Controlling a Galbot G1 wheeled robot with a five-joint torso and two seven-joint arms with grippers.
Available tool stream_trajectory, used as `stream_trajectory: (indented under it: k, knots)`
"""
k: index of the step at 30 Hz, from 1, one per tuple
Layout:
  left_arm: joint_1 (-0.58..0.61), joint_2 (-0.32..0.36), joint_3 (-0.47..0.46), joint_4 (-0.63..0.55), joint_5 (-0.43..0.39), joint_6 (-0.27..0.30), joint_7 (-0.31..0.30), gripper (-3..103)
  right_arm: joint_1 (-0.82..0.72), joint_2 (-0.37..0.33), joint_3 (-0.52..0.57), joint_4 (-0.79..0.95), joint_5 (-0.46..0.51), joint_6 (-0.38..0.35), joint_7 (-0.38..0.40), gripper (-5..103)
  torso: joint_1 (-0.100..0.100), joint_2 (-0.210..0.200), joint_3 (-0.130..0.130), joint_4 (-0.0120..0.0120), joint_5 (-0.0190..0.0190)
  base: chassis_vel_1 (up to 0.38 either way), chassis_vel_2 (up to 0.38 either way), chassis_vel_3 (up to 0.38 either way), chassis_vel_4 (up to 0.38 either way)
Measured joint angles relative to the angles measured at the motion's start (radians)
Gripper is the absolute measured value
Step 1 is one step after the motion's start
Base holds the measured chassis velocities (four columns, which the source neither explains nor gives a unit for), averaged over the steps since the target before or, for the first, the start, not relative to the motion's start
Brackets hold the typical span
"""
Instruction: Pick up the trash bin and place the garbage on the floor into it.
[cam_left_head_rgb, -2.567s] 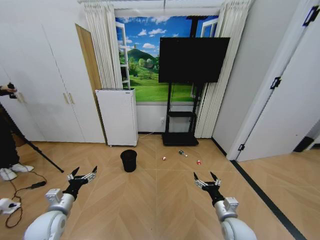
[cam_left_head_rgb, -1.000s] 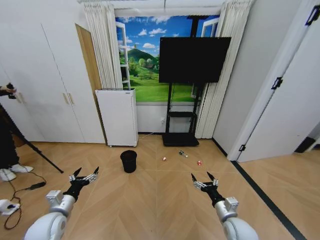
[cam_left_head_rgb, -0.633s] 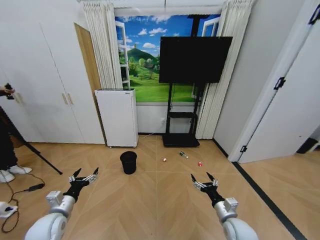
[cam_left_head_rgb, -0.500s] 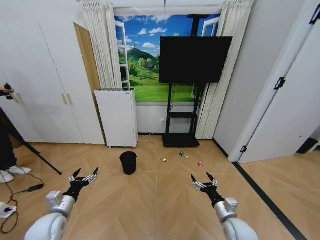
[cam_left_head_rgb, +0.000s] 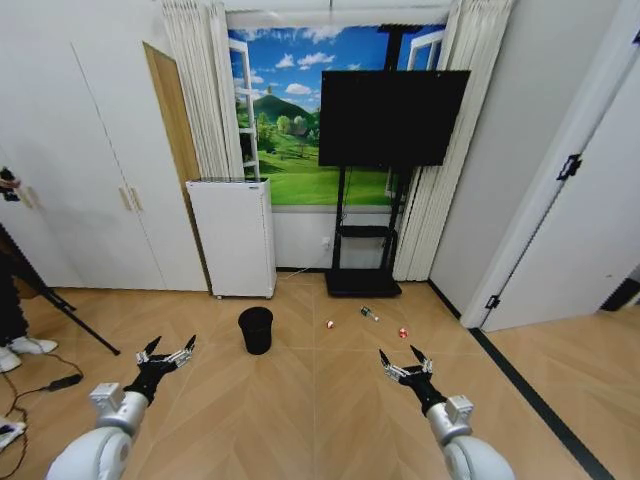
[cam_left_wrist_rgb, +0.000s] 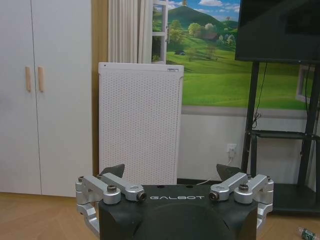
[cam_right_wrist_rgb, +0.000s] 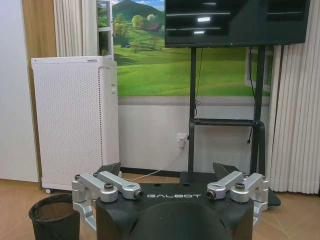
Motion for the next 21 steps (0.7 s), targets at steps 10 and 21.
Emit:
stream_trajectory:
  k: [10, 21]
  knots:
    - [-0.003, 0.004, -0.003, -0.002, -0.001, 0.0, 0.0, 100, 0.004, -0.001, -0.005, -0.011, -0.001, 0.007, -0.003, 100, 0.0, 0.0, 0.0, 0.0002, -0.0002, -0.126, 0.131, 0.132, -0.128]
    - [-0.008, 0.007, -0.008, -0.002, -0.002, 0.015, -0.004, 100, 0.002, 0.001, -0.003, -0.012, -0.006, 0.015, -0.003, 100, 0.0, 0.0, 0.0, 0.0002, 0.0002, -0.197, 0.195, 0.198, -0.202]
